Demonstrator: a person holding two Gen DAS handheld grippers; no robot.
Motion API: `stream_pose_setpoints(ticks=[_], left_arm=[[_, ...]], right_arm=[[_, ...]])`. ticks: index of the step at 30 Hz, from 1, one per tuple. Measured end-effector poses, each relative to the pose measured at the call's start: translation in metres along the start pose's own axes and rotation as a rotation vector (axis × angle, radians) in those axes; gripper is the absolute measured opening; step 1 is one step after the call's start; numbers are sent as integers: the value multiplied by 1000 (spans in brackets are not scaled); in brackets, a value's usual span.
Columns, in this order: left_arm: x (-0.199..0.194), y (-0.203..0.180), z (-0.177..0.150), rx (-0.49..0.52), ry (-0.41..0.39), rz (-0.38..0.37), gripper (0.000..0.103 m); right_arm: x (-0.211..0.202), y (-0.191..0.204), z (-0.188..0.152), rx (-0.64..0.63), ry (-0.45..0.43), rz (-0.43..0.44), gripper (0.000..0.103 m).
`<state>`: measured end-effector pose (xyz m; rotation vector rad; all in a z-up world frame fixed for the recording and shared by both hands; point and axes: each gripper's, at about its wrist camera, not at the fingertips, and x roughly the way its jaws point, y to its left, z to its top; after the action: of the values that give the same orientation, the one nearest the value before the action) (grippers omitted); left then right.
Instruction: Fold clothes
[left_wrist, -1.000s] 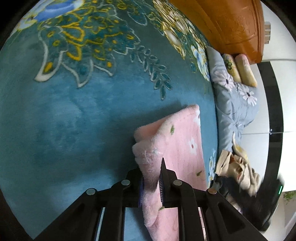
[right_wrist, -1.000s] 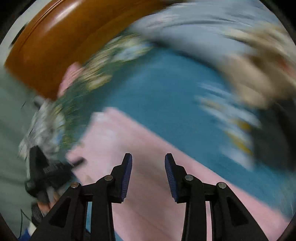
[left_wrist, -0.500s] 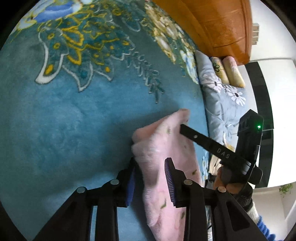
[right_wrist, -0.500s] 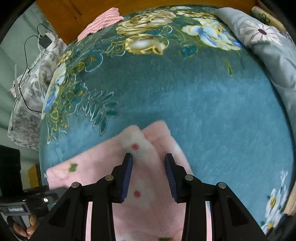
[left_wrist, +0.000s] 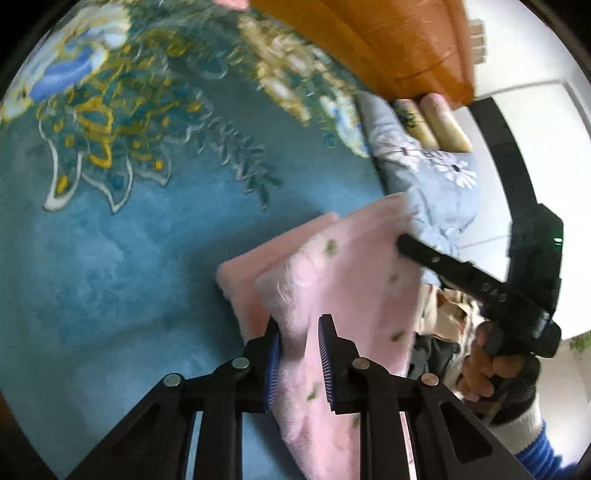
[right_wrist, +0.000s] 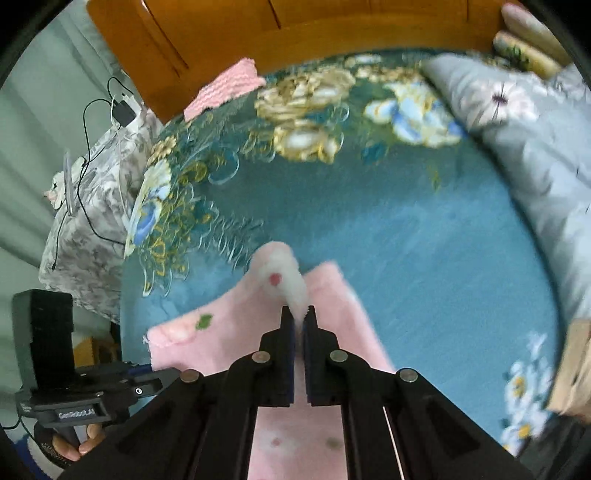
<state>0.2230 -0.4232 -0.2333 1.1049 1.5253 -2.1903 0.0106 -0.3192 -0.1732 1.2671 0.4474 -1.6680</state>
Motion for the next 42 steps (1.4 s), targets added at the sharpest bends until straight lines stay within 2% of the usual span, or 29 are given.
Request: stream_pose_setpoints(ticks=[2, 8, 11, 15, 18, 20, 21, 23, 24, 26, 27, 29, 31, 35, 37, 38, 39, 40, 41, 42], left_arm=[[8, 4, 0, -3, 11, 56, 21], [-9, 6, -7, 54, -37, 146, 24], [-1, 16, -2, -12, -21, 79, 33], [14, 24, 1, -97, 4, -9, 41], [21, 24, 0, -126, 7, -29, 41], [21, 27, 2, -162, -10, -39, 39], [21, 27, 4, -173, -23, -37, 34], [18, 28, 7, -189, -47, -29, 13], [13, 26, 9, -185, -66, -33, 10], [-5, 22, 14, -172, -125, -66, 10], [-13, 20, 17, -156, -148, -65, 10], [-20, 19, 22, -106, -186, 1, 8], [-19, 29, 28, -109, -196, 59, 4], [-14, 55, 33, -217, -145, 43, 3], [-21, 54, 26, -222, -142, 0, 8], [-23, 52, 22, -225, -137, -22, 16], [-23, 50, 17, -229, -127, -41, 34], [-22, 47, 14, -230, -116, -54, 45], [-20, 44, 12, -226, -105, -62, 61], [-17, 40, 9, -219, -91, -68, 64]], right_arm=[[8, -6, 8, 2, 13, -35, 4], [45, -14, 7, -1, 87, -5, 5], [50, -21, 8, 14, 103, -1, 7], [58, -36, 7, 58, 130, 17, 23], [66, -42, 7, 73, 152, 32, 29], [72, -45, 6, 102, 160, 42, 34], [74, -47, 5, 118, 160, 49, 35], [75, -49, 4, 146, 156, 63, 35], [74, -47, 4, 153, 154, 66, 34], [70, -43, 4, 159, 136, 74, 13], [64, -38, 6, 151, 110, 77, 9], [49, -26, 11, 107, 34, 90, 8], [51, -24, 14, 92, 33, 67, 8], [70, -28, 14, 121, 82, 30, 8], [68, -31, 12, 138, 74, 31, 8], [68, -31, 11, 140, 71, 22, 8], [67, -30, 11, 139, 70, 5, 10], [65, -30, 11, 140, 69, -9, 14], [62, -30, 11, 147, 61, -20, 21], [57, -31, 10, 161, 43, -32, 46]])
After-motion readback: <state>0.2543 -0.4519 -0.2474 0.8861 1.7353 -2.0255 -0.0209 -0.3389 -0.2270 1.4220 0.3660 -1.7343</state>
